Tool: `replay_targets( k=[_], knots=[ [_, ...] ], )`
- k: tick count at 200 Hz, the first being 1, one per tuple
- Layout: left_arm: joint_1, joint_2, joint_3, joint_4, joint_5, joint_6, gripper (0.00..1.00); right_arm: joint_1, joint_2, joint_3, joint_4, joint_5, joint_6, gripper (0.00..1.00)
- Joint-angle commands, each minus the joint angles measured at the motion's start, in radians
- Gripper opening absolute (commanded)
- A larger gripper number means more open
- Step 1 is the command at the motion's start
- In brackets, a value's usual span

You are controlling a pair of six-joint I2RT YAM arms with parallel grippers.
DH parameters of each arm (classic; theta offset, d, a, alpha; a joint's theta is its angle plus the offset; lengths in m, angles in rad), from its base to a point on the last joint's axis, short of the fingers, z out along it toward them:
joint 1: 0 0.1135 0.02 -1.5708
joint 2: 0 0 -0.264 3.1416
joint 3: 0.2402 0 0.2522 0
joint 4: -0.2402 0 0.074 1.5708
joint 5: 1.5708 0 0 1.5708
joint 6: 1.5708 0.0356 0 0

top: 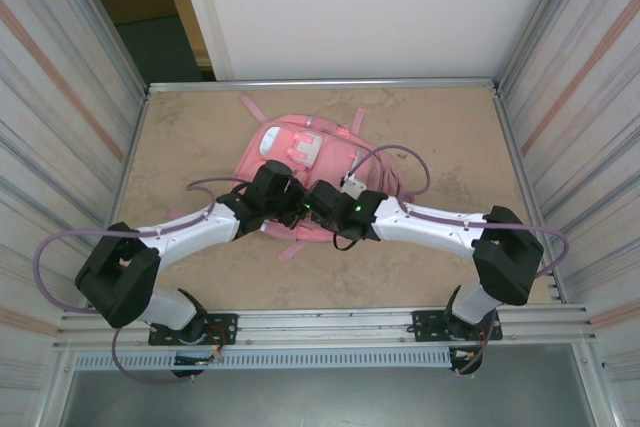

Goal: Pack books, pencil case, and school supplies into a backpack

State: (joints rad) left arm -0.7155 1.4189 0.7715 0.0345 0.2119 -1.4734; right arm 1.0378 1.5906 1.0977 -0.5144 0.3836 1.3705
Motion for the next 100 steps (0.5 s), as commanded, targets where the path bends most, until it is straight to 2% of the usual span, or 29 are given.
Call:
replay_targets(
  k=[1, 37, 57, 82, 100],
  knots=[
    [-0.019, -0.066, -0.003, 0.045, 0.075, -0.015, 0.00, -0.004, 0.037, -0.010, 0.026, 0.118, 0.059, 0.48],
    [-0.011, -0.066, 0.011, 0.037, 0.078, 0.006, 0.00, 0.013, 0.046, -0.007, -0.072, 0.235, 0.065, 0.34],
    [-0.007, -0.079, 0.004, 0.011, 0.045, 0.019, 0.00, 0.018, 0.023, -0.014, -0.103, 0.241, 0.053, 0.28],
    [0.010, -0.084, -0.003, 0.004, 0.037, 0.038, 0.00, 0.020, -0.024, -0.056, -0.114, 0.254, 0.018, 0.12],
    [0.017, -0.081, -0.003, -0.003, 0.041, 0.055, 0.00, 0.015, -0.052, -0.077, -0.111, 0.258, -0.053, 0.05]
  ],
)
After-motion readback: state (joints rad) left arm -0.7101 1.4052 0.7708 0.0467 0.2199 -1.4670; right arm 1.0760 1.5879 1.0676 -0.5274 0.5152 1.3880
